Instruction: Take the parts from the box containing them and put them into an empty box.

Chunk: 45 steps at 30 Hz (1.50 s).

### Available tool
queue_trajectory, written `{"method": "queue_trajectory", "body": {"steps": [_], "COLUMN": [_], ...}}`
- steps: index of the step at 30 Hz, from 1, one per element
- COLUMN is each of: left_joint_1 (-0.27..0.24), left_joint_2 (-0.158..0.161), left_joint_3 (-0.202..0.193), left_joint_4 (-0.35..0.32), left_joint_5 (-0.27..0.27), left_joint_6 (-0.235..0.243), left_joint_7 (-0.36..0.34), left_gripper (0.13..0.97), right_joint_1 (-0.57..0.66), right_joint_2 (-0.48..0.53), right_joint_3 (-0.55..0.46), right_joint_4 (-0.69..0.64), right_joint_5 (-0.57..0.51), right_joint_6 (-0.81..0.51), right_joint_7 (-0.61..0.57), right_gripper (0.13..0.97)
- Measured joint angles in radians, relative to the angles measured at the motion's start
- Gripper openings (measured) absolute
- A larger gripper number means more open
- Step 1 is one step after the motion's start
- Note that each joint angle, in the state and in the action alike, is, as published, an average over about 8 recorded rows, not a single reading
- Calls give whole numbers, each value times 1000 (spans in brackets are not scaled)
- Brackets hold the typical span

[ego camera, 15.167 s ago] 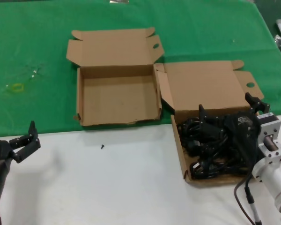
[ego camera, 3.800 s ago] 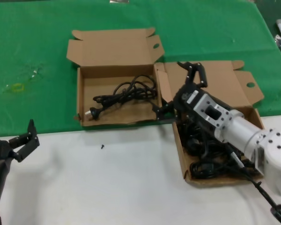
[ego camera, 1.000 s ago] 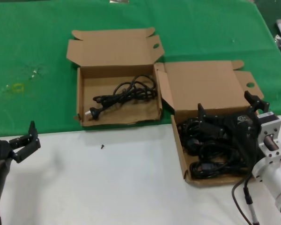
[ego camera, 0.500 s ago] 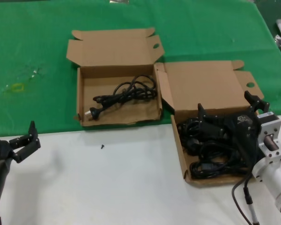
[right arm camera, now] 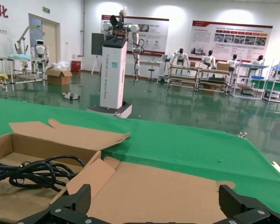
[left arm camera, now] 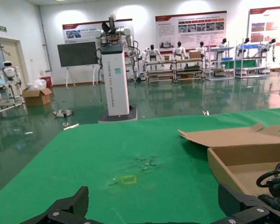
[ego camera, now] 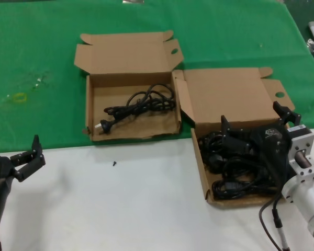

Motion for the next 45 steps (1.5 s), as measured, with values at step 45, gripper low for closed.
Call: {"method": "queue_trajectory", "body": {"steps": [45], "left_joint_1": [0], "left_joint_2": [0], "left_joint_3": [0], "left_joint_4": [0], "left_joint_5": [0], "left_joint_6": [0], "left_joint_7": [0], "left_gripper": [966], "right_joint_1": [0], "right_joint_2": [0], "right_joint_3": [0], "right_joint_4": [0], "right_joint_5": [0], "right_joint_6": [0], "right_joint_7": [0], "right_gripper": [966]}}
